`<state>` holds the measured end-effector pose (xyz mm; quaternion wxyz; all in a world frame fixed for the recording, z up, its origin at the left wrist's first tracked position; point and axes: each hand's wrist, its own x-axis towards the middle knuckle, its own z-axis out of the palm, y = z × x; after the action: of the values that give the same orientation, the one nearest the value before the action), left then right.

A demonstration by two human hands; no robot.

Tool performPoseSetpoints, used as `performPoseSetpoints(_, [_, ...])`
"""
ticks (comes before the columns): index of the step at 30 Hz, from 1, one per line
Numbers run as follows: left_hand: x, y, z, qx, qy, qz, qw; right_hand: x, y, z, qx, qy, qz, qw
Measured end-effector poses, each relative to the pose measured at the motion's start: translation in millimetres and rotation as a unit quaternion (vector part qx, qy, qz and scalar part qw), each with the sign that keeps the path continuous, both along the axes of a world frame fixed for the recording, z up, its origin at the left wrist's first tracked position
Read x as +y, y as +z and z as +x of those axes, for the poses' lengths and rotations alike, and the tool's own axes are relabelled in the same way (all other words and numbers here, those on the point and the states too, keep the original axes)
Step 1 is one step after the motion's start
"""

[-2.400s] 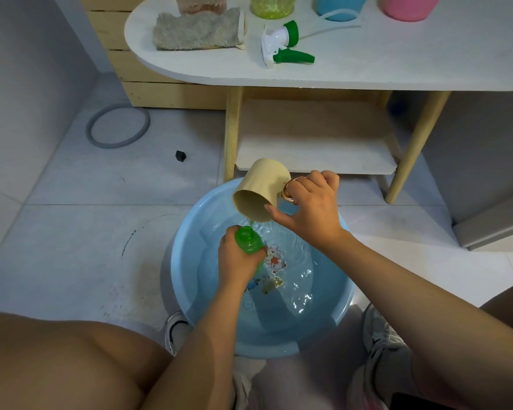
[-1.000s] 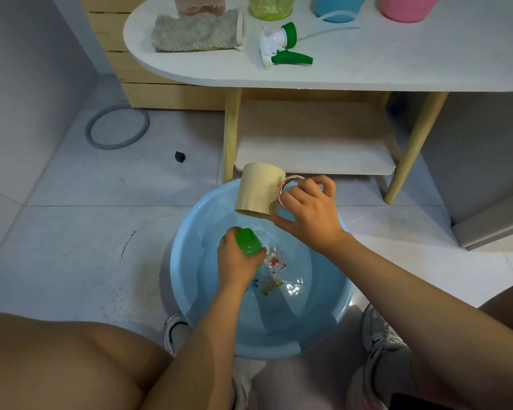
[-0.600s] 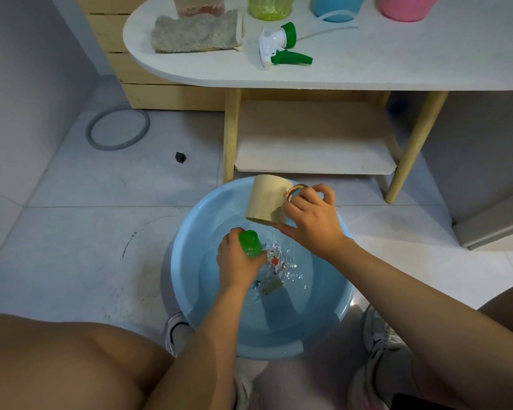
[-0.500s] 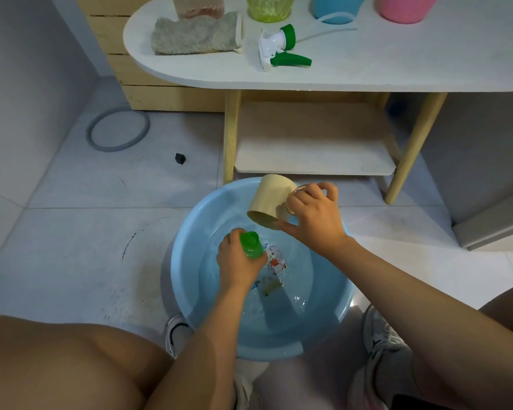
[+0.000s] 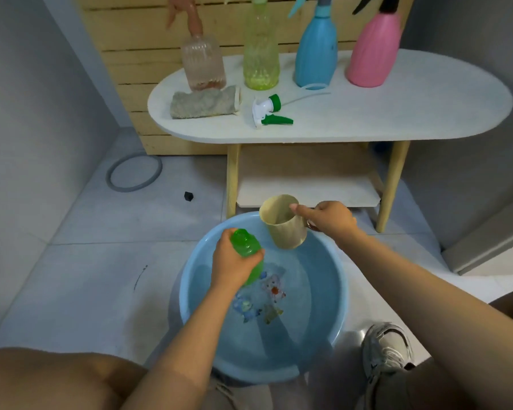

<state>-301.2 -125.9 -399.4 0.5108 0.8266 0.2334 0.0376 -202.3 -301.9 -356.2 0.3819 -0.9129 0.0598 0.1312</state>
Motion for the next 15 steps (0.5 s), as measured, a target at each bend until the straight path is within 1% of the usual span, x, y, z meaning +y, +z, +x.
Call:
performPoseSetpoints(3, [4,40,3,-0.028,-0.02,0.01,0.999,-3,36,-7,0.007,-0.001,0.101,0.995])
performPoseSetpoints(5, [5,66,6,-0.04,-0.033,0.02,0.998,-5,57,-9,0.007,-0.007,0.147,0.989])
performPoseSetpoints(8, [8,103,10,-0.063,-0.057,0.05,0.995,-12,86,-8,0.004,-0.02,0.183,0.983])
performPoseSetpoints(12, [8,148,20,-0.087,-0.072,0.059,0.992,-25,125,-2,-0.045,-0.018,0.239,0.97])
performPoseSetpoints(15, [4,175,34,-0.104,-0.082,0.054,0.99,-38,150,6,-0.088,-0.03,0.231,0.968])
